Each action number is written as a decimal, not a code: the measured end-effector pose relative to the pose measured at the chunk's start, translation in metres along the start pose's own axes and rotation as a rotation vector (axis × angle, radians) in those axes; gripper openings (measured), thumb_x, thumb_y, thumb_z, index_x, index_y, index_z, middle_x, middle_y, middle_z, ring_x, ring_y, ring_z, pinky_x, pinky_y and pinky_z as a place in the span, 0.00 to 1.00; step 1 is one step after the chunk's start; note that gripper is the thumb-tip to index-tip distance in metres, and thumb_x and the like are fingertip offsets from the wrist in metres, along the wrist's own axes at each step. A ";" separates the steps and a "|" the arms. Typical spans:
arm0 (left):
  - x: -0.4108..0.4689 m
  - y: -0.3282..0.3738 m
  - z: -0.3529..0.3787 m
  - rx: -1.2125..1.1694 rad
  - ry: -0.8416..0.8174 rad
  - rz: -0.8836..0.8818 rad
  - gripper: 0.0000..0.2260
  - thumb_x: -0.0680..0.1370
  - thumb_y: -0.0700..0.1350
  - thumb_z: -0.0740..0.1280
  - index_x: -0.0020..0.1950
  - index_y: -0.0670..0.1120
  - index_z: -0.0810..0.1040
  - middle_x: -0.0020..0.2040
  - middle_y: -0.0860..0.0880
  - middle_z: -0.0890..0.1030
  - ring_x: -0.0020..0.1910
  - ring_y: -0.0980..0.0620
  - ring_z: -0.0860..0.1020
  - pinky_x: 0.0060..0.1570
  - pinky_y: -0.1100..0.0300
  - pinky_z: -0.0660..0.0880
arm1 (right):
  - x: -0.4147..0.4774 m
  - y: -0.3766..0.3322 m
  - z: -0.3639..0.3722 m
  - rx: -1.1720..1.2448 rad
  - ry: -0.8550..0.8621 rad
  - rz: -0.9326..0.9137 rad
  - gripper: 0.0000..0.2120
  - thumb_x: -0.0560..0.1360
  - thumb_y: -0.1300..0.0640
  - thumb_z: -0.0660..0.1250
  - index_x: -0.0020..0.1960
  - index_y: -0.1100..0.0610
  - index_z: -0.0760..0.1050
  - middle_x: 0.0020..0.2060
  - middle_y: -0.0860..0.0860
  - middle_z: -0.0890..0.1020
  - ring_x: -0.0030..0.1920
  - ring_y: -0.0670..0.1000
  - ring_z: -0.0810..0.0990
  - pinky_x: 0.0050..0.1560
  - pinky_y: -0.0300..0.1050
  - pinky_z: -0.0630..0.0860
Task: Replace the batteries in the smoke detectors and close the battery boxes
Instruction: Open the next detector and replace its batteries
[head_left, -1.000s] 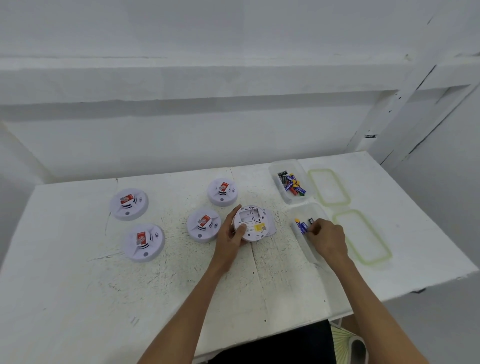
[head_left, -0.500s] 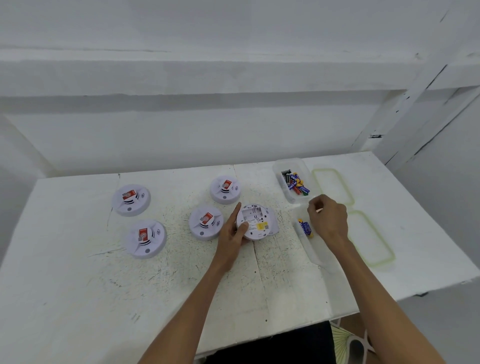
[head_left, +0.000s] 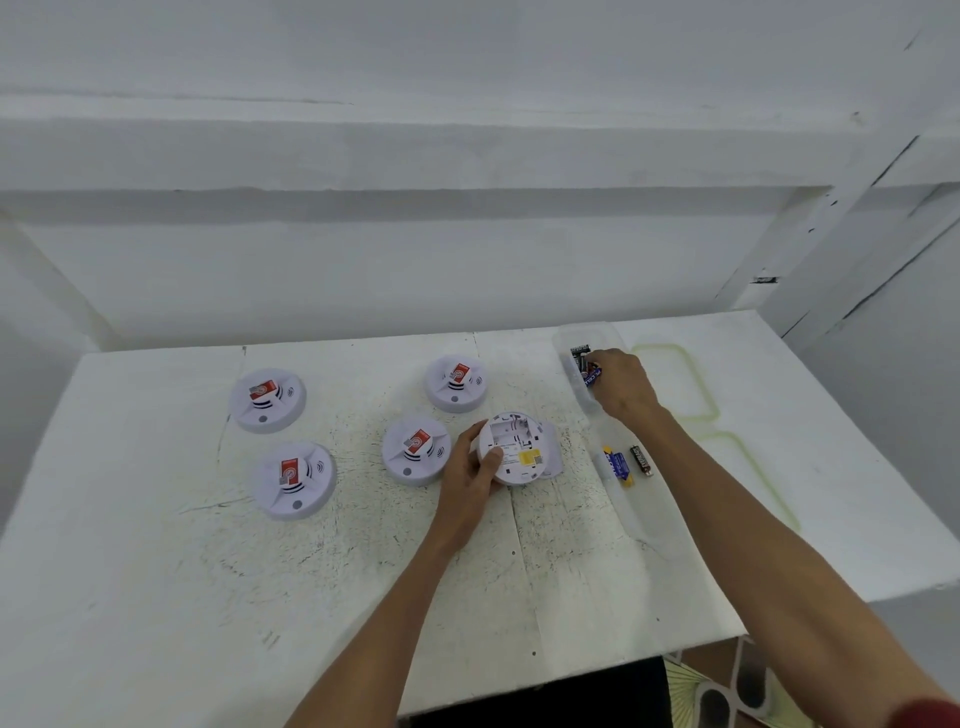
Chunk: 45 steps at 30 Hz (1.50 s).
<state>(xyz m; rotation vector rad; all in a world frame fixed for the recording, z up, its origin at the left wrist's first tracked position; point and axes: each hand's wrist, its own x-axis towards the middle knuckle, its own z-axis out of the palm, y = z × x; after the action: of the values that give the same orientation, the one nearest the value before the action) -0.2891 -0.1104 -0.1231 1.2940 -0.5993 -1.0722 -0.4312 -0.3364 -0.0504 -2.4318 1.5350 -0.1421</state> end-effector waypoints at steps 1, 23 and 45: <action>0.000 0.001 0.000 0.010 0.001 0.000 0.18 0.85 0.42 0.64 0.75 0.50 0.70 0.70 0.45 0.79 0.65 0.49 0.81 0.53 0.56 0.83 | 0.004 0.001 0.003 -0.024 -0.021 0.008 0.17 0.73 0.69 0.63 0.60 0.62 0.78 0.55 0.60 0.80 0.55 0.61 0.78 0.49 0.48 0.73; 0.004 0.004 0.001 0.040 0.003 0.009 0.15 0.85 0.41 0.65 0.69 0.56 0.73 0.67 0.49 0.81 0.62 0.50 0.82 0.50 0.56 0.83 | 0.007 -0.001 0.010 0.111 0.106 0.139 0.08 0.79 0.61 0.63 0.54 0.63 0.78 0.45 0.62 0.81 0.41 0.59 0.77 0.37 0.49 0.74; 0.001 0.005 0.000 0.021 -0.051 0.017 0.22 0.85 0.41 0.64 0.78 0.55 0.69 0.72 0.51 0.78 0.67 0.51 0.80 0.55 0.57 0.82 | -0.066 -0.056 0.011 0.643 0.391 0.026 0.13 0.80 0.47 0.66 0.47 0.57 0.71 0.30 0.45 0.78 0.29 0.45 0.74 0.35 0.45 0.73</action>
<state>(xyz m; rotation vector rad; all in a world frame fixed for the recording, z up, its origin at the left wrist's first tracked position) -0.2873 -0.1117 -0.1180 1.2807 -0.6600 -1.0899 -0.4083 -0.2523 -0.0423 -1.9307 1.3686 -0.9887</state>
